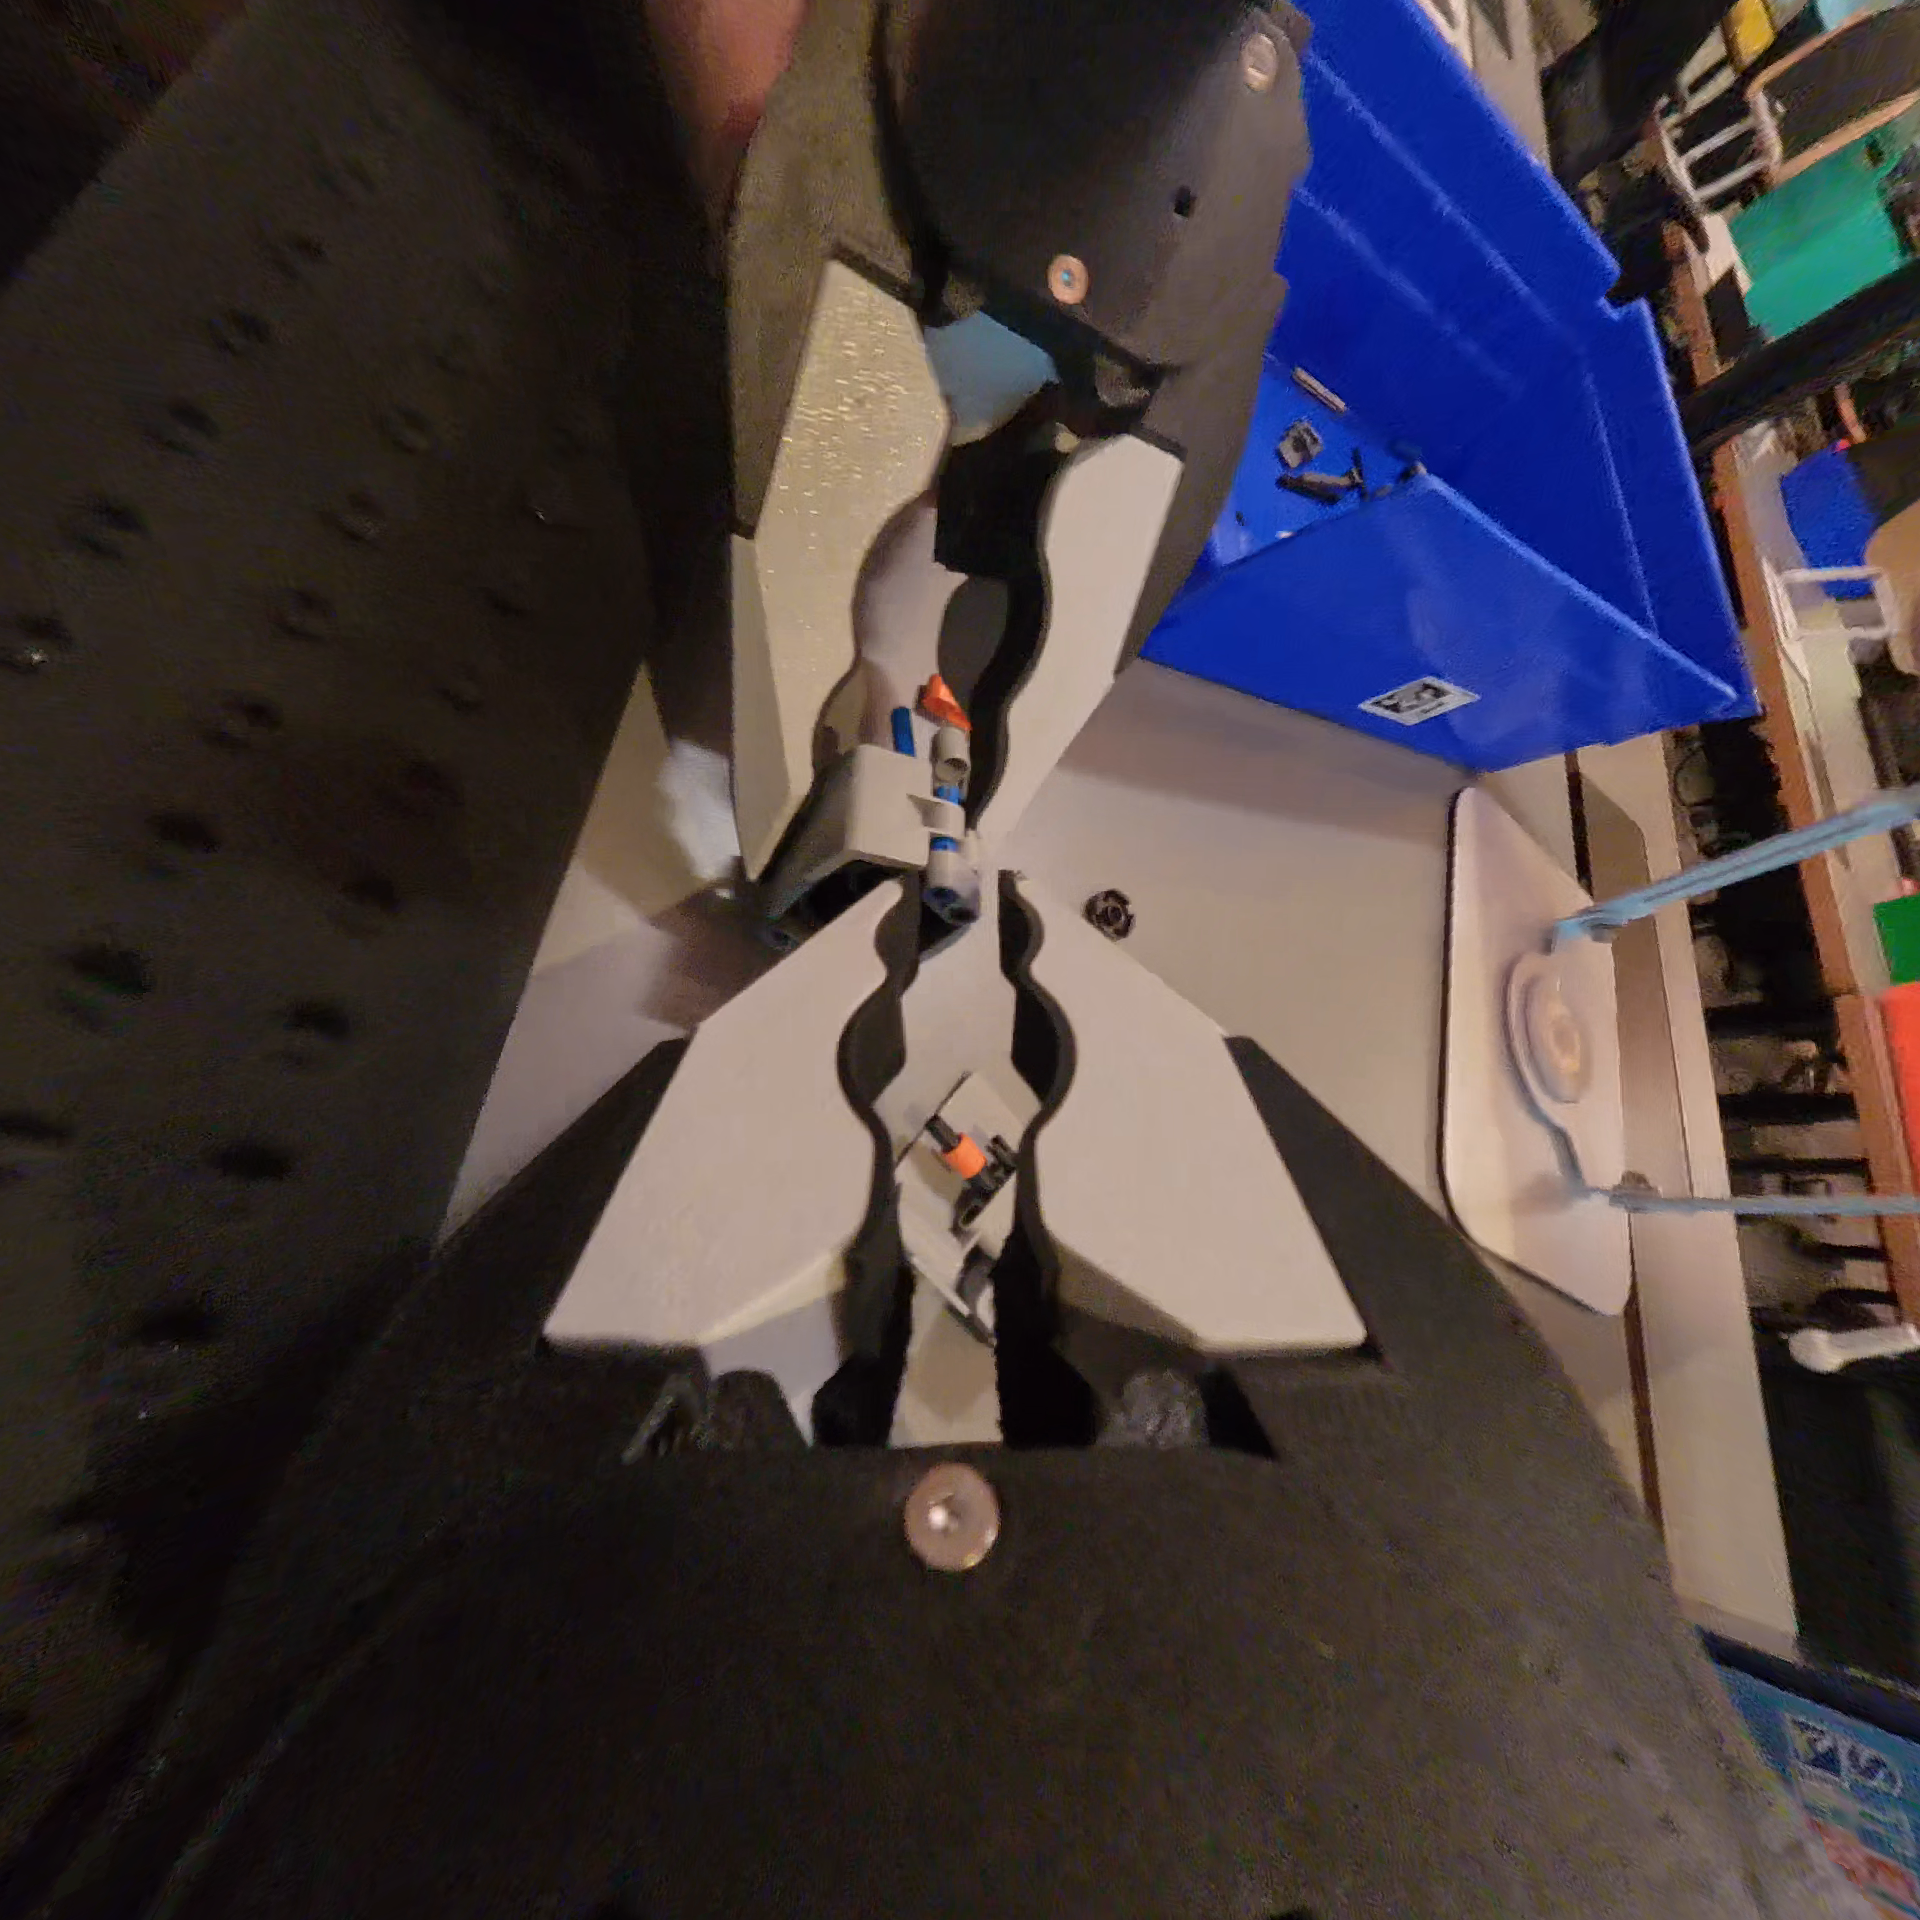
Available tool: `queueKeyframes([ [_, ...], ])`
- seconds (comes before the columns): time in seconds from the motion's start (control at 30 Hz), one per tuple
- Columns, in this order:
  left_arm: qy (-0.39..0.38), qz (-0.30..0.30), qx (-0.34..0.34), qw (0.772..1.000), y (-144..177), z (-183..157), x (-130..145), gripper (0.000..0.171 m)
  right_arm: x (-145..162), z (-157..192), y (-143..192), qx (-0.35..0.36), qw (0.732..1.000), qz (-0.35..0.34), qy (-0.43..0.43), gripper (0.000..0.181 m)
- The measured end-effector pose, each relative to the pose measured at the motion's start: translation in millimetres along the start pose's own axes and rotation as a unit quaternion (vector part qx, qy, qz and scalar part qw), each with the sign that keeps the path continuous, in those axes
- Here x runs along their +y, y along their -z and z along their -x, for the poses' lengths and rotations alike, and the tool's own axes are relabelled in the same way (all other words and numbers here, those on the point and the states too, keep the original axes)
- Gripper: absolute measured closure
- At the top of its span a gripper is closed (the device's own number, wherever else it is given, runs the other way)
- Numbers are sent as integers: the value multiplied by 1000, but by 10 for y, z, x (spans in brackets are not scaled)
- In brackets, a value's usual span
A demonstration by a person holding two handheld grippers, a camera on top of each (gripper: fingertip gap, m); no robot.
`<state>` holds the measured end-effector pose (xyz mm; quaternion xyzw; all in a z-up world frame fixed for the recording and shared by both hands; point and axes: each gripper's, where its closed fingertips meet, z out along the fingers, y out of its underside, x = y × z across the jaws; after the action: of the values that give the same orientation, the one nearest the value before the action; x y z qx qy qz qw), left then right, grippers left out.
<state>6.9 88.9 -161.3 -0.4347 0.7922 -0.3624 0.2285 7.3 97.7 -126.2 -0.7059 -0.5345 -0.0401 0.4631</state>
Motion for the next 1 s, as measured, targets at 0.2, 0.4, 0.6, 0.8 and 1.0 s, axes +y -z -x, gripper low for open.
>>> queueKeyframes([
  [0.2,-3,14,64,998,-40,-146,53,136,-73,138,-15,-3,998,0,58,176],
  [0.4,-8,7,99,995,-61,-204,-5,118,-67,222,-9,-23,998,-8,53,177],
  [0.6,-3,8,158,987,-63,-338,-31,132,-74,259,10,-31,998,-3,62,177],
  [0.8,-36,4,163,986,-60,-375,-26,134,-68,301,52,-29,998,5,50,178],
  [1.0,-49,-24,168,984,-34,-415,-91,136,-87,323,158,-45,999,-25,4,178],
])
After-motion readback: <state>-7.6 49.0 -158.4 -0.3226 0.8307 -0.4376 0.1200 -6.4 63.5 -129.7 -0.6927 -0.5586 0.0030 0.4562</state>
